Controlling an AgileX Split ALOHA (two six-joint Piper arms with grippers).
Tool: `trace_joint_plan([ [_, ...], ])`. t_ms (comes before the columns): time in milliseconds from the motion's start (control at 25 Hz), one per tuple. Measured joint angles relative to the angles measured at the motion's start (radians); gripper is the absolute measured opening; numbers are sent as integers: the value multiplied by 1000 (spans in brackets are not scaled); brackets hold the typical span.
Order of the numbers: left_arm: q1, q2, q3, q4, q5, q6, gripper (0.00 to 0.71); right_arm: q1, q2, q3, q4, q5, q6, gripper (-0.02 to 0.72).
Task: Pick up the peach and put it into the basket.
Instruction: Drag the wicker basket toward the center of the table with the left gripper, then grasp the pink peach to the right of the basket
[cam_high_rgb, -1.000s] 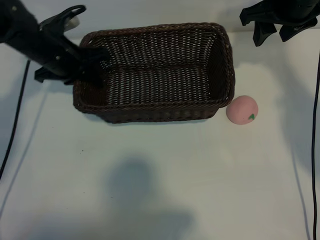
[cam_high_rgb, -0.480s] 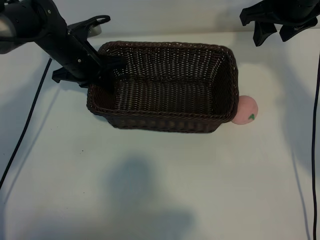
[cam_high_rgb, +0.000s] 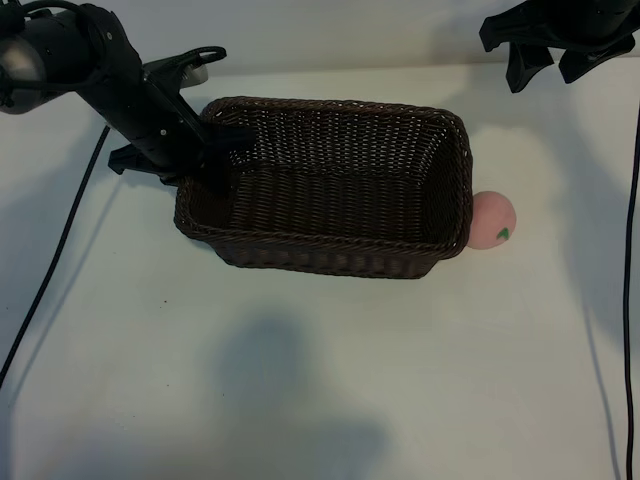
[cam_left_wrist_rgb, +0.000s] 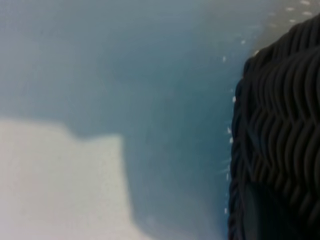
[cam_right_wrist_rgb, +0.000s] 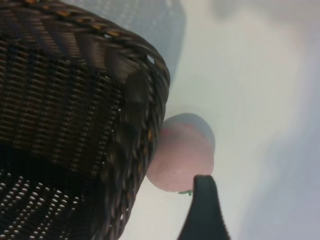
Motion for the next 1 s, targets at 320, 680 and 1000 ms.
trace_joint_plan([
  [320,-3,-1,-2,-27,-2,-6,622,0,0,0,0,0,0,530],
  [680,0,-129,-2,83,63,-46,678,0,0,0,0,0,1,530],
  [1000,1,-289,-2,140,125,-53,640,0,0,0,0,0,1,530],
])
